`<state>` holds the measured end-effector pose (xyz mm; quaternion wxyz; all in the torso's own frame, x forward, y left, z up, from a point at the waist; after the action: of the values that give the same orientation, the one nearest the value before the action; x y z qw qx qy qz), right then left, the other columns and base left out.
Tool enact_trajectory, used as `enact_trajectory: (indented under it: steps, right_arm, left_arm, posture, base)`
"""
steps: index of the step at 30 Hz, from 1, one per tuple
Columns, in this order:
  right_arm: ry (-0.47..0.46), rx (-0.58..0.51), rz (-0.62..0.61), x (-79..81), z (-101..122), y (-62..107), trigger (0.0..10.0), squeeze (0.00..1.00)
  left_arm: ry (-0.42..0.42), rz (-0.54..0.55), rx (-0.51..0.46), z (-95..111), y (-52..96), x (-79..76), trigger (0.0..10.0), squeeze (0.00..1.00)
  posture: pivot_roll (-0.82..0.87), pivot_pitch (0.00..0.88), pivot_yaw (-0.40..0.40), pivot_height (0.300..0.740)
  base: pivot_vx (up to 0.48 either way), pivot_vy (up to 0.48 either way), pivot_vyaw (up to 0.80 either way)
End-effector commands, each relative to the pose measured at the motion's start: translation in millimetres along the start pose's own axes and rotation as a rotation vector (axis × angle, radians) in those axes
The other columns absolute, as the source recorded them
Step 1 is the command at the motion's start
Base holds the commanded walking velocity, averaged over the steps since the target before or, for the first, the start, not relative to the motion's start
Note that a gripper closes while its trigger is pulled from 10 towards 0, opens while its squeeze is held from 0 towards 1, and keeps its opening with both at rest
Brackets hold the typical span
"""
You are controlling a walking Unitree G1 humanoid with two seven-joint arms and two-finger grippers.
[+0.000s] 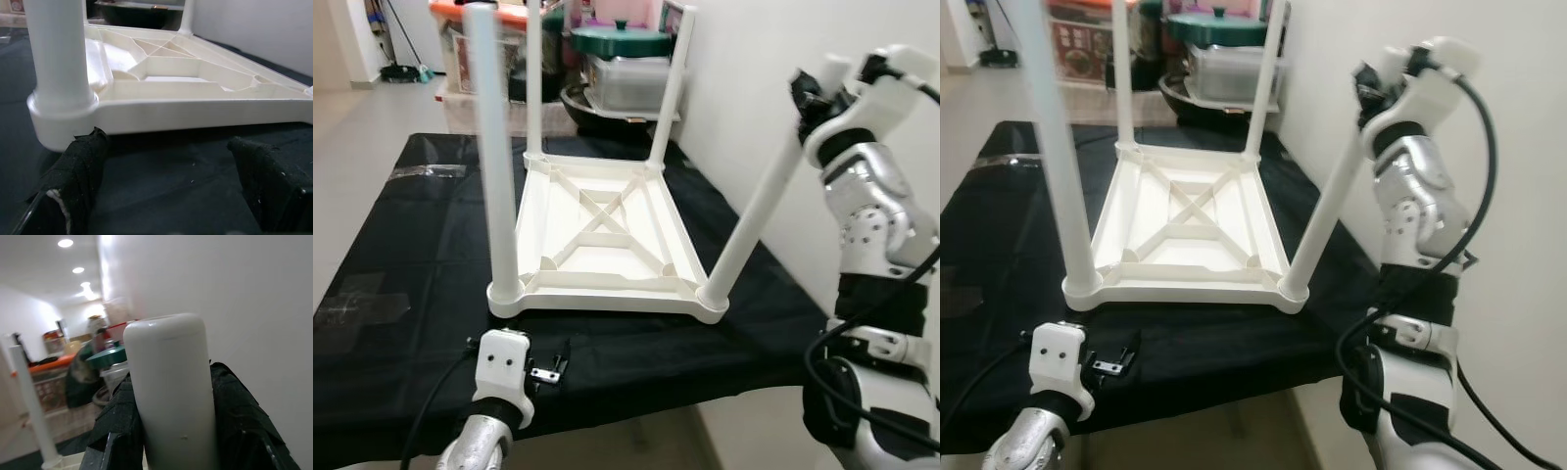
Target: Building children table
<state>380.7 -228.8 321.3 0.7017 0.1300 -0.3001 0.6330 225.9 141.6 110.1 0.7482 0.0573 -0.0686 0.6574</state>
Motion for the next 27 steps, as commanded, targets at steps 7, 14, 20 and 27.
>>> enact_trajectory:
  steps: [7, 14, 20, 27]
  right_arm:
    - [-0.422, 0.365, -0.476, -80.9, -119.4, 16.7, 0.0, 0.00]
    - [-0.437, 0.672, -0.587, -69.0, -200.9, 55.4, 0.0, 0.00]
    - [-0.408, 0.761, -0.579, -62.1, -220.9, 66.5, 0.0, 0.00]
    - [-0.348, 0.986, -0.462, -16.4, -267.2, 92.3, 0.0, 0.00]
  left_arm:
    - [0.003, -0.018, 0.012, -0.8, 2.0, -3.2, 10.0, 0.00]
    - [-0.005, -0.002, 0.014, -0.2, 4.2, 0.1, 10.0, 0.00]
    - [-0.006, -0.001, 0.016, -1.0, 4.5, 0.5, 10.0, 0.00]
    - [-0.008, -0.004, 0.015, -1.3, 3.3, -0.7, 10.0, 0.00]
  posture:
    - [0.07, 0.000, -0.123, 0.740]
    - [0.08, 0.000, -0.144, 0.740]
    - [0.09, 0.000, -0.144, 0.740]
    - [0.10, 0.000, -0.146, 0.740]
  base:
    - [0.000, 0.000, 0.00]
    - [0.000, 0.000, 0.00]
    - [0.000, 0.000, 0.00]
    - [0.000, 0.000, 0.00]
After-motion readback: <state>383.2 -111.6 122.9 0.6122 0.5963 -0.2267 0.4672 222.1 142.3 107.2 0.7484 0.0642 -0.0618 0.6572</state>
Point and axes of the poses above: a point about 5 cm out from each wrist's last joint towards the gripper, its own y axis pointing back from the gripper into the wrist, its own z axis along the axis of the wrist's last joint, x = y × z, the point moved 1 cm from there along -y, pointing out of the wrist towards the gripper, and after that the axes turned 10 degrees about -y, right-handed, at the moved point
